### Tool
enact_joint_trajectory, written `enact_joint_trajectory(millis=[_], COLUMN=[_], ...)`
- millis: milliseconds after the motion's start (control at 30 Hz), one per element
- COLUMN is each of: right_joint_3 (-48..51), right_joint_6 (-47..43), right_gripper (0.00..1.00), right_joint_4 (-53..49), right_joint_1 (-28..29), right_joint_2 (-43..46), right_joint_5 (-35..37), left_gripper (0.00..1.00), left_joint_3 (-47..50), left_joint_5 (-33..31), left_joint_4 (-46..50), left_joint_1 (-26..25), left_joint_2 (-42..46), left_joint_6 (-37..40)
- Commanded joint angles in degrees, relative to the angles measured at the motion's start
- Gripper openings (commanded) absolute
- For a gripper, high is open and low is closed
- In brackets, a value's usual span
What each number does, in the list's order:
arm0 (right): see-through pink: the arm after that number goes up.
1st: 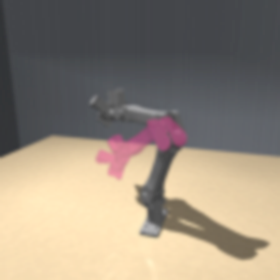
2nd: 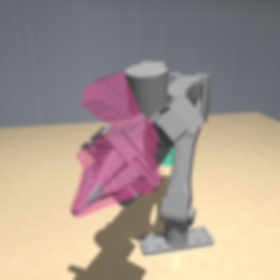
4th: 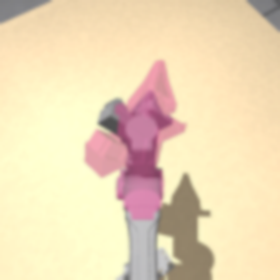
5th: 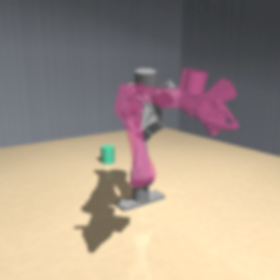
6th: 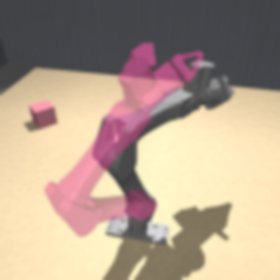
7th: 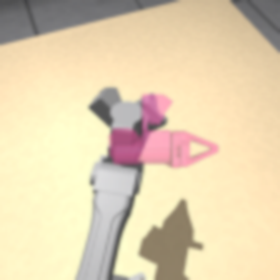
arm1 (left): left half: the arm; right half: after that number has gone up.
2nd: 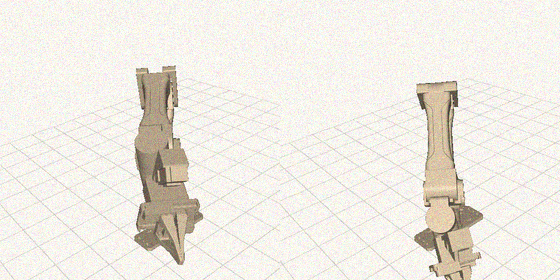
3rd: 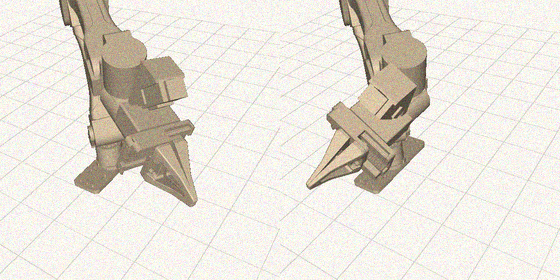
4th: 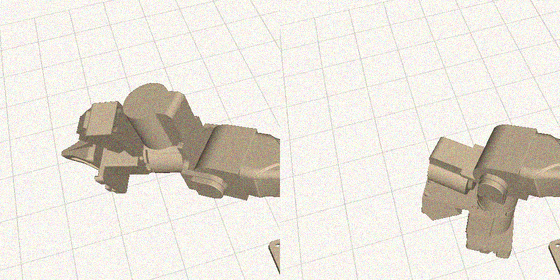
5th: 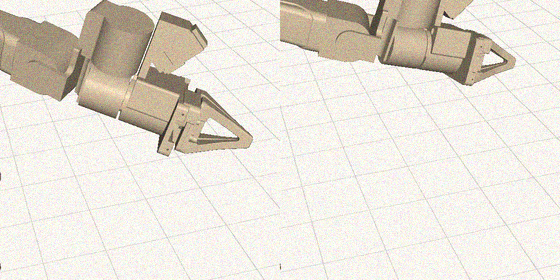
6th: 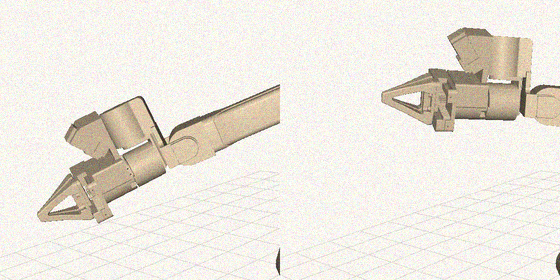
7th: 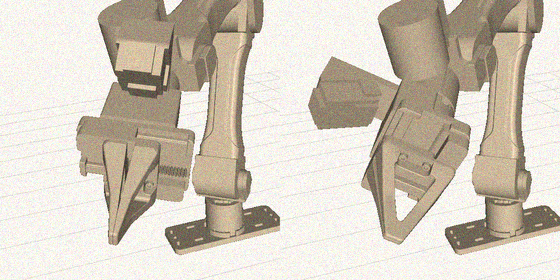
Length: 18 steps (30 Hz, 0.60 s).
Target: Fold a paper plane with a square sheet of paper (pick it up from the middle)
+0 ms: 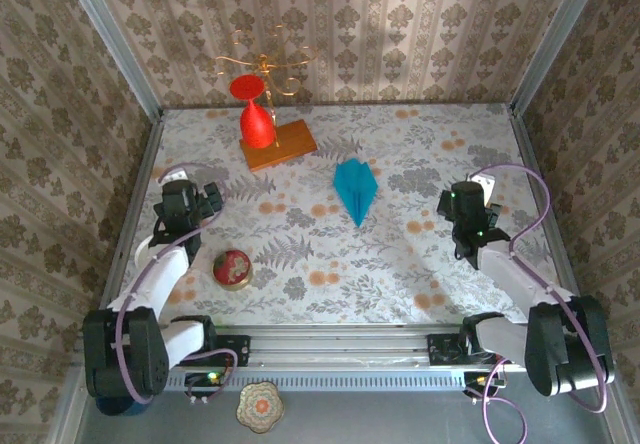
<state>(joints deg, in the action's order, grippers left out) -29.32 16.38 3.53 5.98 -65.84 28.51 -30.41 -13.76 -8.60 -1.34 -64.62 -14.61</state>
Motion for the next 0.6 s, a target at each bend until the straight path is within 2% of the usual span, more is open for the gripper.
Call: enact_joint_trajectory(millis=[0, 133, 233, 300, 500, 567], right_joint_3=[1.94, 1.91, 3.20, 2.84, 3.52, 3.65], right_joint_6=[-3.37, -6.93, -10.32, -10.91, -12.13, -12.01], right_gripper=[0.89, 0.89, 0.90, 0.90, 0.91, 0.91], right_joint_4=[12.71, 18.02, 25.71, 27.17, 35.50, 37.84], right_joint_1=[-2.10, -4.13, -4.61, -5.29, -6.88, -7.13], right_joint_2=[-3.19, -8.22, -9.97, -10.97, -15.38, -17.91], right_joint_5=[0.32, -8.70, -13.71, -15.94, -25.18, -26.13], left_gripper=[1.00, 1.00, 1.00, 1.00, 1.00, 1.00], left_joint_3=[2.92, 6.04, 8.46, 9.98, 9.59, 8.94], left_joint_5=[2.44, 7.20, 12.22, 15.22, 21.98, 23.73], left_joint_4=[-13.08, -23.25, -31.85, -37.16, -42.56, -41.49], left_joint_1=[1.33, 1.98, 3.26, 3.91, 5.90, 5.84], left_joint_2=[-2.57, -7.42, -11.23, -13.13, -19.47, -20.00], left_joint_6=[8.72, 13.47, 13.72, 13.83, 13.88, 14.60])
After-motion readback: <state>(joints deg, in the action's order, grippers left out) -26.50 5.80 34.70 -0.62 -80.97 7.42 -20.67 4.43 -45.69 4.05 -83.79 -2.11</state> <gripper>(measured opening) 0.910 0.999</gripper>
